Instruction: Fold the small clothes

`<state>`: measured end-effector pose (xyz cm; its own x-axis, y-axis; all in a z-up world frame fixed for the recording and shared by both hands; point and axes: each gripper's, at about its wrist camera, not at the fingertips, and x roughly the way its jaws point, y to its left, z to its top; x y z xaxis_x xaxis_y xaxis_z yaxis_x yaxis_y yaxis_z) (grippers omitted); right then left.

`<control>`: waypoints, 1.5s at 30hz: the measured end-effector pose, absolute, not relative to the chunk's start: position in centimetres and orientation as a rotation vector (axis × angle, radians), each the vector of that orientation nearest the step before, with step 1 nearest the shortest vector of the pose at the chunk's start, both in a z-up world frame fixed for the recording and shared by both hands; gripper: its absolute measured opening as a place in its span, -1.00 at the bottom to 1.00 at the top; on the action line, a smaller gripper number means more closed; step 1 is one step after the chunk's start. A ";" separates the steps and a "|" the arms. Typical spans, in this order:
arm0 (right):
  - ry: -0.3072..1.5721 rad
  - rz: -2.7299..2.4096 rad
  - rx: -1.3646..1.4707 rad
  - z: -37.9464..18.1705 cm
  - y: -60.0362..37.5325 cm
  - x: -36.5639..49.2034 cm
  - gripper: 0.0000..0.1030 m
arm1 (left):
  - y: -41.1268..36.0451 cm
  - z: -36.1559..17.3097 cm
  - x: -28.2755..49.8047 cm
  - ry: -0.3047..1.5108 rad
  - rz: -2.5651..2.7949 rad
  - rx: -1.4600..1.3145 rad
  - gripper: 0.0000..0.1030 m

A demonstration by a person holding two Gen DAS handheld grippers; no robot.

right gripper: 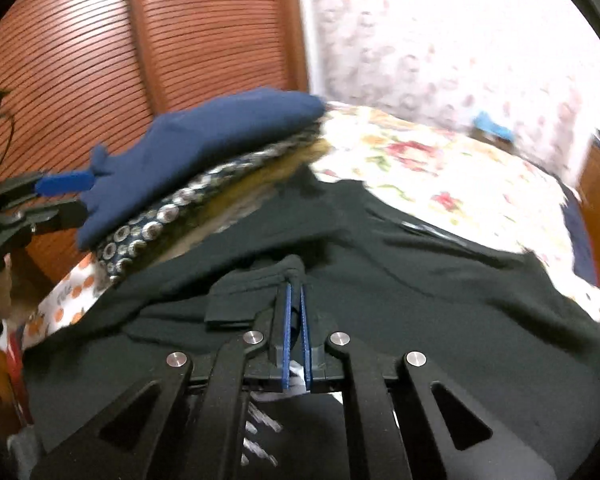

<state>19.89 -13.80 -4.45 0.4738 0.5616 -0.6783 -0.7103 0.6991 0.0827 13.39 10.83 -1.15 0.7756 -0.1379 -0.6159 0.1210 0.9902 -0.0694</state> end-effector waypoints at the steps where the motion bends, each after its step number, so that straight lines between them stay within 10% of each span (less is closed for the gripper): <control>1: 0.746 0.760 -0.212 -4.4 -14.4 19.9 -0.92 | 10.5 -1.2 13.5 0.667 -0.144 -0.023 0.20; 9: 0.735 0.626 -0.243 -4.5 -17.5 20.8 -0.03 | 6.9 -1.7 16.1 0.678 -0.188 0.031 0.20; 19: 0.798 0.519 -0.241 -6.7 -25.3 21.7 -0.01 | 2.9 -4.2 22.6 0.817 -0.248 0.103 -0.33; 32: 0.843 0.504 -0.231 -8.6 -27.9 22.6 -0.01 | 1.4 -7.9 27.1 0.995 -0.169 0.216 -0.35; 34: 0.841 0.498 -0.242 -8.7 -27.6 22.5 -0.01 | 1.7 -7.9 27.0 0.997 -0.166 0.222 -0.88; 45: 0.837 0.489 -0.261 -8.8 -27.6 22.4 -0.01 | 10.1 0.9 24.0 0.779 -0.011 0.127 -0.93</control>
<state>22.35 -27.57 -8.79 0.5680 0.3104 -0.7622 -0.5113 0.8589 -0.0312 23.98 10.08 0.90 0.7122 0.0367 -0.7011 0.0571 0.9923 0.1099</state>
